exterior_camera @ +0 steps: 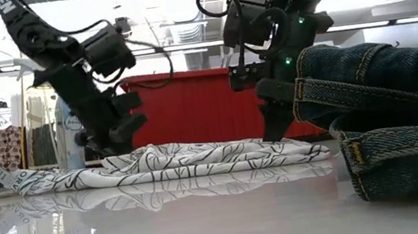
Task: Fold Laundry from Bin
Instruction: Fold the white from the red laundry bin
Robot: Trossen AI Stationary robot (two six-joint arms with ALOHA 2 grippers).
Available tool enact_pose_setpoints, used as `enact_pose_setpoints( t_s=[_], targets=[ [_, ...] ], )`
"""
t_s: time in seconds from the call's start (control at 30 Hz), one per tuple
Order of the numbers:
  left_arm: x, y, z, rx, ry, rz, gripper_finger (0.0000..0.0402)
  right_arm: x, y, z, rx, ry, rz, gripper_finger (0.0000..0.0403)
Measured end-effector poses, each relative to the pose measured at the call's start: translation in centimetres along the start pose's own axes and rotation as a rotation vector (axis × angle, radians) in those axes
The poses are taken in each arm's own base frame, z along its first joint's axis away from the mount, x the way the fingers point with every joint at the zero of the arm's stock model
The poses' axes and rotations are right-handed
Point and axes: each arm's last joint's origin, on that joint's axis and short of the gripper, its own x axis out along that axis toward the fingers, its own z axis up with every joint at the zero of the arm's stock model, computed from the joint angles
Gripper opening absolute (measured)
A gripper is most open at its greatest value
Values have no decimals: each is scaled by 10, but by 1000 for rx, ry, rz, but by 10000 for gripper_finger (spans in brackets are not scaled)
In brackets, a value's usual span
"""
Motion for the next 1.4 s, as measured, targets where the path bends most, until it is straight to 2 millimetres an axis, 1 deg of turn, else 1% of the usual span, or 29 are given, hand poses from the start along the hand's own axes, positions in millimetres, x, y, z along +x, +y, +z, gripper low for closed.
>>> enact_pose_setpoints(
  t_s=[0.13,0.27,0.4,0.5,0.6,0.7,0.73,0.8,0.83,0.87,0.93,1.0,1.07,1.1,1.17,1.2,1.3,1.4],
  targets=[
    [5,13,-11,-70,50,17,5,0,0,0,0,1,0,15],
    [4,20,-19,-138,107,79,1,0,0,0,0,1,0,16],
    [4,21,-21,-145,129,89,1,0,0,0,0,1,0,16],
    [4,20,-21,-187,135,87,0,0,0,0,0,2,-13,16],
    [-2,20,-17,-226,151,59,0,0,-1,-1,-1,2,-16,16],
    [-17,17,-2,-236,115,-14,0,0,0,0,-4,-2,-15,16],
    [-25,17,5,-240,86,-35,0,0,0,0,-4,-3,-15,16],
    [-45,13,28,-248,-31,-133,0,0,-1,0,-4,-3,-16,16],
    [-56,12,35,-229,-79,-165,0,0,-1,0,-4,-4,-16,16],
    [-65,12,39,-198,-108,-181,0,0,-1,0,-3,-4,-16,16],
    [-80,15,41,-149,-140,-157,0,0,-2,1,-2,-9,-16,16],
    [-94,20,42,-154,-184,-136,0,0,-2,1,-1,-9,-16,16],
    [-105,20,44,-104,-230,-234,0,0,-2,1,-1,-13,-16,17],
    [-109,15,43,-32,-227,-326,0,0,-2,1,0,-16,-16,17],
    [-116,0,40,114,-230,-522,0,1,-2,2,-2,-24,-15,17],
    [-118,-8,37,170,-230,-575,0,1,-2,3,-2,-29,-14,17],
    [-122,-34,27,317,-268,-645,0,1,-2,3,-1,-34,-14,17],
    [-120,-61,11,473,-282,-674,3,1,-2,3,1,-35,-14,19]
  ],
)
